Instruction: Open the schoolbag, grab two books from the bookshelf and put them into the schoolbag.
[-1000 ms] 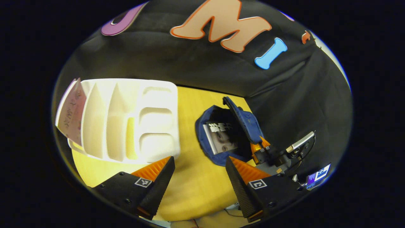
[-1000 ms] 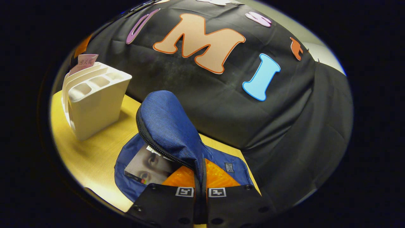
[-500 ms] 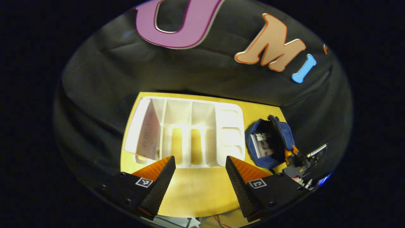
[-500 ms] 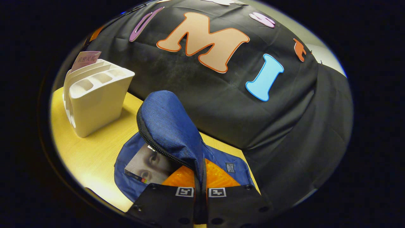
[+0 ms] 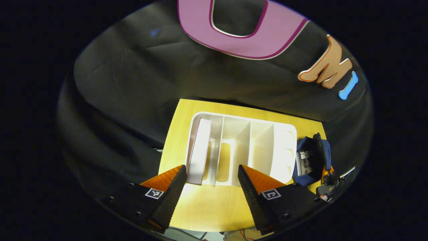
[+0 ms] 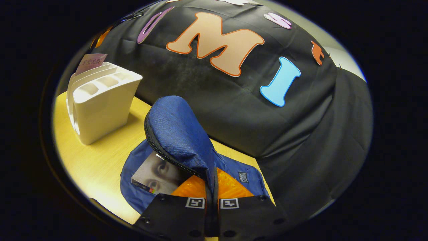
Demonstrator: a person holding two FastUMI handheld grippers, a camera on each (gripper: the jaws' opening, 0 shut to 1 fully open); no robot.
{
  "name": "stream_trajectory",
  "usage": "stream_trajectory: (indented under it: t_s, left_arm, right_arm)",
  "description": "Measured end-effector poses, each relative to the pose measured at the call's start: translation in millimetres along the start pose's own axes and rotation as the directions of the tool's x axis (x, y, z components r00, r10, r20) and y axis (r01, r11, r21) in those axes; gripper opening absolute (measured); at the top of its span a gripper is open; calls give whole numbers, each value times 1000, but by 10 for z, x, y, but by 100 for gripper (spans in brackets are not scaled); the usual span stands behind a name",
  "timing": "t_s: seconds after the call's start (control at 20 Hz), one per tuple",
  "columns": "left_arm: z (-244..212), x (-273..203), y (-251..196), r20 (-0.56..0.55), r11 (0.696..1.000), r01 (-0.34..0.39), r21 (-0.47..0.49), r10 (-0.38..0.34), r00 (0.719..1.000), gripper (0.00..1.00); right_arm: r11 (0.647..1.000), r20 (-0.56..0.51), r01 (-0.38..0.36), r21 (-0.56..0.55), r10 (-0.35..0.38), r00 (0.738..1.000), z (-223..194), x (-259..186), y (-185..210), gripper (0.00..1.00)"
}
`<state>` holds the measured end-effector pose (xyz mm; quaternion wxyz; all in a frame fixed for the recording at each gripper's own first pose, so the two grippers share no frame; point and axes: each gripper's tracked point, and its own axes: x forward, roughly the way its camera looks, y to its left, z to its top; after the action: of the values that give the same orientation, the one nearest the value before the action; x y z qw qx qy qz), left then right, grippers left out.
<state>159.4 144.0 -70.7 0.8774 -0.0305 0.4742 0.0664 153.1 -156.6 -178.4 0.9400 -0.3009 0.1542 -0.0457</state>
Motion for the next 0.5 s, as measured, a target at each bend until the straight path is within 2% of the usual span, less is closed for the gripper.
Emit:
stream_trajectory:
  t_s: [0.05,0.2,0.3,0.35,0.4,0.45,0.5]
  left_arm:
    - [-28,74,63,-10,1000,-1,-14,1,1000,89]
    - [-18,199,208,-39,1000,4,-6,-4,999,86]
    - [22,265,241,-64,1000,5,14,-4,998,79]
    - [51,298,259,-70,1000,5,26,-3,998,77]
    - [69,325,267,-79,999,3,41,1,997,71]
    - [43,359,232,-94,998,-3,61,9,996,72]
    - [27,401,227,-112,996,-14,83,23,993,66]
  right_arm:
    - [1000,-1,1,-3,-1,1000,-5,3,-3,0]
    - [1000,-2,1,-6,-1,1000,-7,9,1,0]
    - [1000,-4,4,-9,-4,1000,2,10,-4,3]
    - [1000,-5,5,-10,-5,1000,-1,7,1,0]
    - [1000,-5,5,-9,-5,1000,-2,9,5,3]
    - [1000,-5,5,-11,-5,1000,0,15,3,3]
    - [1000,-5,4,-13,-4,1000,5,6,6,3]
